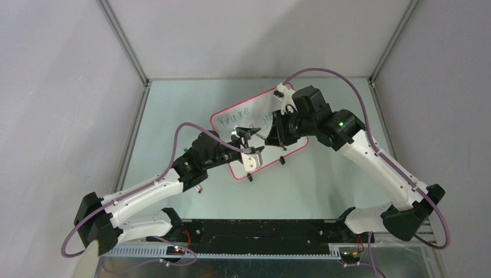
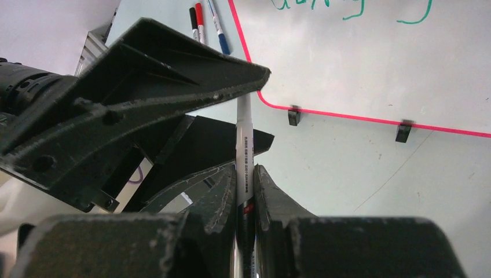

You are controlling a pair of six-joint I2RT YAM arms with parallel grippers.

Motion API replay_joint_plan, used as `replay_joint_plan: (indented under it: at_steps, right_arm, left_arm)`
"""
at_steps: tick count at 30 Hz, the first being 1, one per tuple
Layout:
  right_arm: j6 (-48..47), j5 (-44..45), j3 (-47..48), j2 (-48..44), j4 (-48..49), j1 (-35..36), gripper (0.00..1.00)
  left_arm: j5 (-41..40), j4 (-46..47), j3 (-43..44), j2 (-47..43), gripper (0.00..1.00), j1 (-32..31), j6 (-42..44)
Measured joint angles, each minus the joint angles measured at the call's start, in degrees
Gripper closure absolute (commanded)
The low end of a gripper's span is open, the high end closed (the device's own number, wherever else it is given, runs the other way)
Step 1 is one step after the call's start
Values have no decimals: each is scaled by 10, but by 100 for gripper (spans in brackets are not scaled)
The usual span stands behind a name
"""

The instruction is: Write a sentence on the whiteboard

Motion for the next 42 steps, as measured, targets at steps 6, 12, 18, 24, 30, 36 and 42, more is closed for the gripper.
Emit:
replay_joint_plan:
  at_steps: [6,12,18,24,30,36,42]
  right_arm:
    - [2,2,0,2,-1,4,100]
    - [3,2,0,5,0,6,100]
    - [7,2,-12,4,12,6,100]
    - [8,2,-40,-9,43,6,61]
    - [17,1,-104,-59,127,4,50]
    - [32,4,-150,-99,182,-2,53]
    - [37,17,-166,-109,215,-3,73]
  left_arm:
    - [5,-28,10,5,69,-7,15]
    - [-4,-36,18,6,84,-12,28]
    - [-12,-47,18,7,100,-15,28]
    - [-21,-48,12,6,100,-18,4]
    - [-26,-25,8,5,100,-24,-48]
    - [-28,10,-1,-1,100,-27,-91]
    - [-34,25,-7,-2,100,-28,-109]
